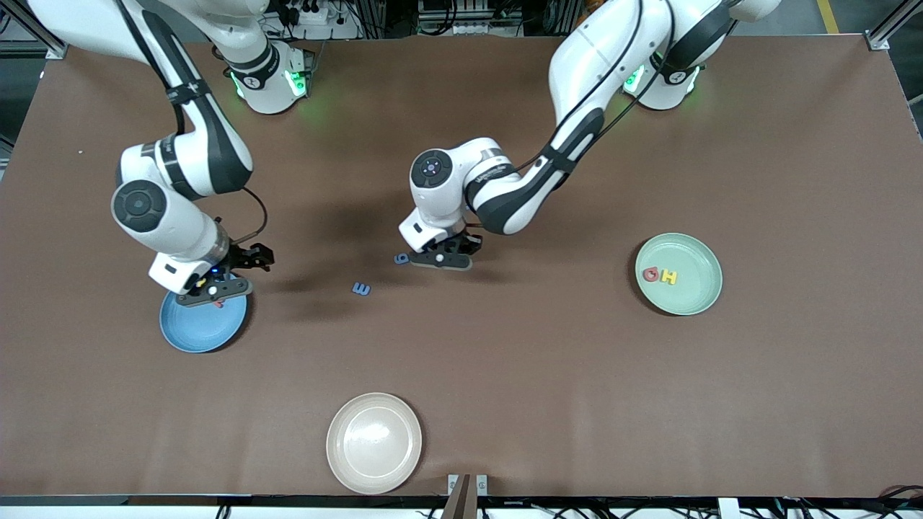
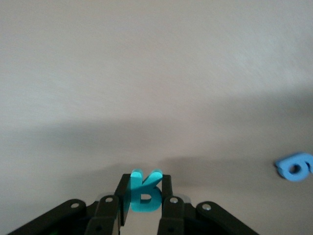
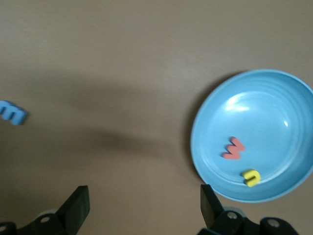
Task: Sort upper and lower case letters into plates
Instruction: 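Carry the teal k to the green plate while the right gripper reaches the blue g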
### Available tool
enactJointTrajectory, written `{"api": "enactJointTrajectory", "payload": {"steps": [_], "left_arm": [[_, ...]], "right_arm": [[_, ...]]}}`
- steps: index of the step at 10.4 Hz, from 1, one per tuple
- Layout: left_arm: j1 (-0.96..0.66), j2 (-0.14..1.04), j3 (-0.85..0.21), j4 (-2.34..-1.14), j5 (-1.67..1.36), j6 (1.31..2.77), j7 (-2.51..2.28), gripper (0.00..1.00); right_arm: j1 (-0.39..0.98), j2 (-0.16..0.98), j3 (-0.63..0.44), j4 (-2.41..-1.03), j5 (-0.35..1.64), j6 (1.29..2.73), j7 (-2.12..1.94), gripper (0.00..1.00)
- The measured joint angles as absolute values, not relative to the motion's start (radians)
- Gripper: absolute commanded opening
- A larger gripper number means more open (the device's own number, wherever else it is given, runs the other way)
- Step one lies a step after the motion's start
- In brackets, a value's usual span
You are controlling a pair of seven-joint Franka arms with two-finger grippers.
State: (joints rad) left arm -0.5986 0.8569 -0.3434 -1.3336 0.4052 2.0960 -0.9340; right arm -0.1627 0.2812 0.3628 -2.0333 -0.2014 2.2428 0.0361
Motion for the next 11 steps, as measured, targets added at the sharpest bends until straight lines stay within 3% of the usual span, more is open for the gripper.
{"api": "enactJointTrajectory", "payload": {"steps": [5, 11], "left_arm": [[-0.460, 0.715, -0.356, -1.356, 0.352, 1.884, -0.914, 0.00], [-0.225, 0.546, -0.379, -1.586, 0.337, 1.869, -0.801, 0.00]], "right_arm": [[0.007, 0.329, 0.364, -1.948, -0.125, 2.214, 0.058, 1.00], [0.275, 0.517, 0.361, -1.802, -0.205, 2.166, 0.323, 1.00]]}}
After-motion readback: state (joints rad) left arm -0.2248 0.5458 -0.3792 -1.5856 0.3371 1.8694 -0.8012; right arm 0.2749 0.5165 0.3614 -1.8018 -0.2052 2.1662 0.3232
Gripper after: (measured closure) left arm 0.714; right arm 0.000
